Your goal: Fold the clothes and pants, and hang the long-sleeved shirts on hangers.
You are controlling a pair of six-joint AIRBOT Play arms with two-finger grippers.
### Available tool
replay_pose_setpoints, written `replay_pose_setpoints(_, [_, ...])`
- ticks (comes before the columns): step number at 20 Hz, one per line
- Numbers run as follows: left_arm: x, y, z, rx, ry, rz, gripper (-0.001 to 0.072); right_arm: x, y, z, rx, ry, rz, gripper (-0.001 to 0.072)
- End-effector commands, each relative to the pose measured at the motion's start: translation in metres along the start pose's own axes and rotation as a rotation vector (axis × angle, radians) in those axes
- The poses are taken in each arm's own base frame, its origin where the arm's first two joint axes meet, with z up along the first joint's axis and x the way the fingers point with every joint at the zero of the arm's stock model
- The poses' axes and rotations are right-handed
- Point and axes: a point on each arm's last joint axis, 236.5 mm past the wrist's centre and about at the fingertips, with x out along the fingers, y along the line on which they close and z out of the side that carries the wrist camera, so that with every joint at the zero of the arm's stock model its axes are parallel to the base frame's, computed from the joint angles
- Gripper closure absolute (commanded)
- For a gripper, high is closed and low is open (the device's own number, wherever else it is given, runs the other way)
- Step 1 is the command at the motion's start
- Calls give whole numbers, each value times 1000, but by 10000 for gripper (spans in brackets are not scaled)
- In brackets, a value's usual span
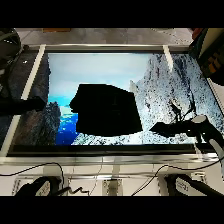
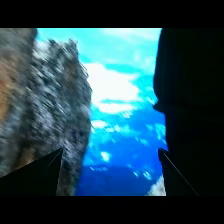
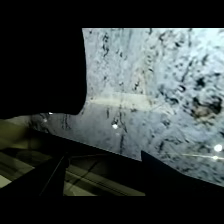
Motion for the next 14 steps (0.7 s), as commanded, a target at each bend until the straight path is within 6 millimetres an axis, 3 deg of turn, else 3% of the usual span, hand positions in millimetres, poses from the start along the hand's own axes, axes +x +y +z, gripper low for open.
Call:
replay_pose_setpoints(1, [44,-30,-31,12,144,-171,20,40,13,-2,58,33,88,185])
replay_pose_setpoints(5, [64,-31,-67,44,208,-199,20,67,18,12,56,0,73,191])
replay_pose_setpoints(10, [88,-35,-133,9,336,-243,21,74,26,40,-21,-80,21,303])
replay_pose_setpoints(12, [95,-45,-151,-29,350,-288,21,74,28,41,-26,-80,23,434])
replay_pose_setpoints(14, [103,-49,-164,-73,357,-306,21,74,29,38,-31,-69,27,676])
